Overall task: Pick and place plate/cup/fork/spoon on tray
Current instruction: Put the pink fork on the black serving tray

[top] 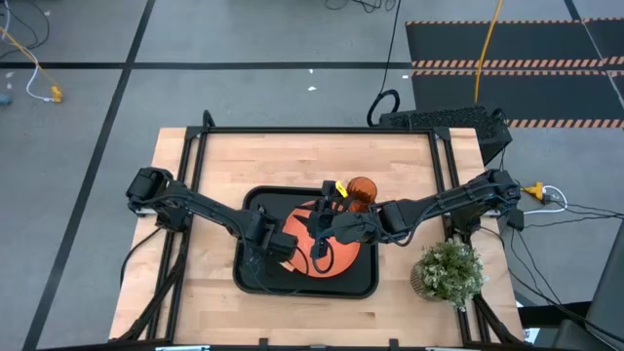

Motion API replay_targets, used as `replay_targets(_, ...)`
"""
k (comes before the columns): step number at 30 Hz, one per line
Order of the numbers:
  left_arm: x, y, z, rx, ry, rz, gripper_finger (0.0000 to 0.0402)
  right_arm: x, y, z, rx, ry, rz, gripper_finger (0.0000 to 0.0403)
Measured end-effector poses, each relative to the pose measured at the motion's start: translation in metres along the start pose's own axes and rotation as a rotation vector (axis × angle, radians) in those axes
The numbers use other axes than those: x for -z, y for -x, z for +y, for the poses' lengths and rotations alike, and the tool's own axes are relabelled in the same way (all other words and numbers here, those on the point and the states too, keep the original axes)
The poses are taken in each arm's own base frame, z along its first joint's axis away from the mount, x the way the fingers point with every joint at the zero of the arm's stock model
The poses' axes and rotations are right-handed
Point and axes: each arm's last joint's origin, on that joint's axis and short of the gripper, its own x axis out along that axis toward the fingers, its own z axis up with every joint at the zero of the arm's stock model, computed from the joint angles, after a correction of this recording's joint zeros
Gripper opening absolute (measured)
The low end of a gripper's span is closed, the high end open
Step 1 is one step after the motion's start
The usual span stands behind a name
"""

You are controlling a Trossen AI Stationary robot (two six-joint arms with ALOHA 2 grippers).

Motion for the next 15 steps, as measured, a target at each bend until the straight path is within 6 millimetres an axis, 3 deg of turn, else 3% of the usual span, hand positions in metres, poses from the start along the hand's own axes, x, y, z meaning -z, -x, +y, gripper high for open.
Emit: replay_targets(15,0.0078,0.0004,-0.0023,0.023,-0.037,0.080,0.0045,0.0001,-0.0001,-0.0001,0.000,0.000,0.000,0.0089)
